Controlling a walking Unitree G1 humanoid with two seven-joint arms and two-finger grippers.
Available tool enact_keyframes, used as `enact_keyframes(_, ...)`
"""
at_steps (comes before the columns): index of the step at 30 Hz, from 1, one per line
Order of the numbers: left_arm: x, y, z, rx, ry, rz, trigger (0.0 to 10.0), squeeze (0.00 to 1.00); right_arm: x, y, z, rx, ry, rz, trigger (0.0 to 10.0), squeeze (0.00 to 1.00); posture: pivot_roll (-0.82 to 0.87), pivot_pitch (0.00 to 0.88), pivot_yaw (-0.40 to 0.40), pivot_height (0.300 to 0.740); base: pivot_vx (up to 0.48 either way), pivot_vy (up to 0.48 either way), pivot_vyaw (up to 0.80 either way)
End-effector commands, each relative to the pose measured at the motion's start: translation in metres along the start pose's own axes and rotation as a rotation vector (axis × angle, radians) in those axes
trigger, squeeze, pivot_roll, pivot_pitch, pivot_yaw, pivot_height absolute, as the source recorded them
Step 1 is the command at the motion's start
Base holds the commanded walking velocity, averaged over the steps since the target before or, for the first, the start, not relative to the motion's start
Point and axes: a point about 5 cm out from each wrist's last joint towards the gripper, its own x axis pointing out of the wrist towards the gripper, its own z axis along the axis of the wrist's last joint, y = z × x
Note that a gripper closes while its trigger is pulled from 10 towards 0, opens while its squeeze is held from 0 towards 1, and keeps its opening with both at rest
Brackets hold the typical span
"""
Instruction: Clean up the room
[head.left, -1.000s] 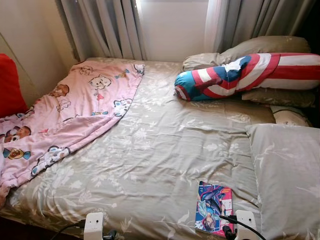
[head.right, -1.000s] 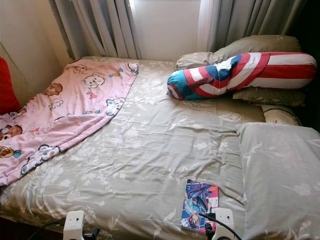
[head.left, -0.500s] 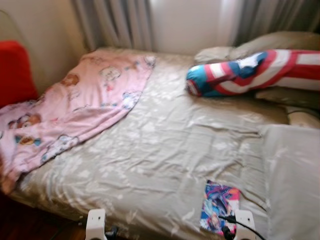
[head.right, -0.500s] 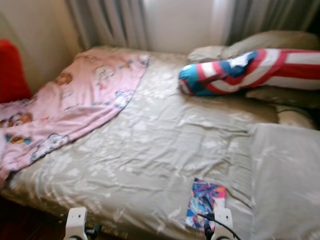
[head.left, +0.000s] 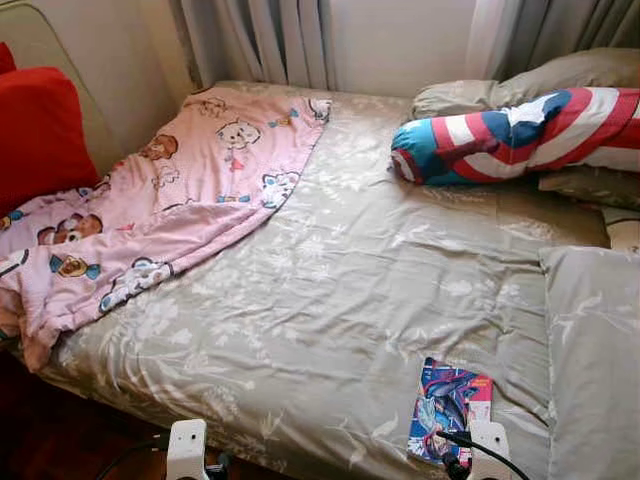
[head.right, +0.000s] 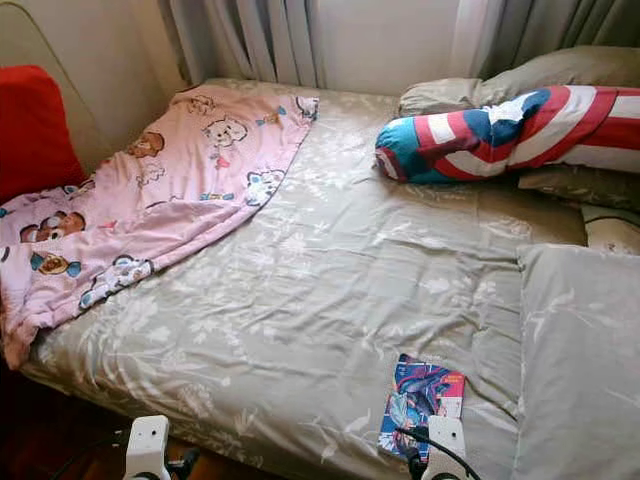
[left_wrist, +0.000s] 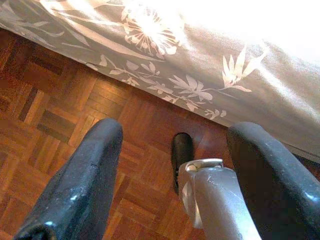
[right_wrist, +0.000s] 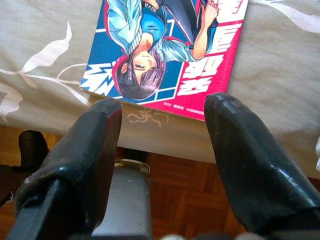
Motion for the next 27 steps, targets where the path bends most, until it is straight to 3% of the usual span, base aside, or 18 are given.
enact_keyframes(1, -0.0033, 0.0047, -0.0123, -0.01, 0.05, 0.009, 10.0, 0.0, -0.0008, 0.0016, -0.0056, 0.02, 0.022, 0.003, 10.0, 0.0, 0.03, 0.143, 0.022, 0.74, 0.0, 0.446, 0.0)
enact_keyframes(10, -0.0024, 0.0061, -0.0102, -0.006, 0.054, 0.013, 10.0, 0.0, -0.0011, 0.0015, -0.007, -0.032, 0.027, -0.005, 10.0, 0.0, 0.03, 0.144, 0.025, 0.74, 0.0, 0.447, 0.08)
enact_keyframes(14, -0.0023, 0.0065, -0.0098, -0.005, 0.054, 0.014, 10.0, 0.0, -0.0014, 0.0019, -0.008, -0.02, 0.027, 0.001, 10.0, 0.0, 0.03, 0.144, 0.026, 0.74, 0.0, 0.447, 0.77)
enact_keyframes(16, -0.0024, 0.0069, -0.0102, -0.005, 0.056, 0.014, 10.0, 0.0, -0.0015, -0.0005, -0.0082, 0.022, 0.027, -0.012, 10.0, 0.0, 0.03, 0.143, 0.026, 0.74, 0.0, 0.448, 0.0)
enact_keyframes(27, -0.0049, 0.0067, -0.018, -0.003, 0.073, 0.016, 10.0, 0.0, -0.0014, -0.0006, -0.0076, 0.026, 0.024, -0.008, 10.0, 0.0, 0.03, 0.143, 0.027, 0.74, 0.0, 0.445, 0.0)
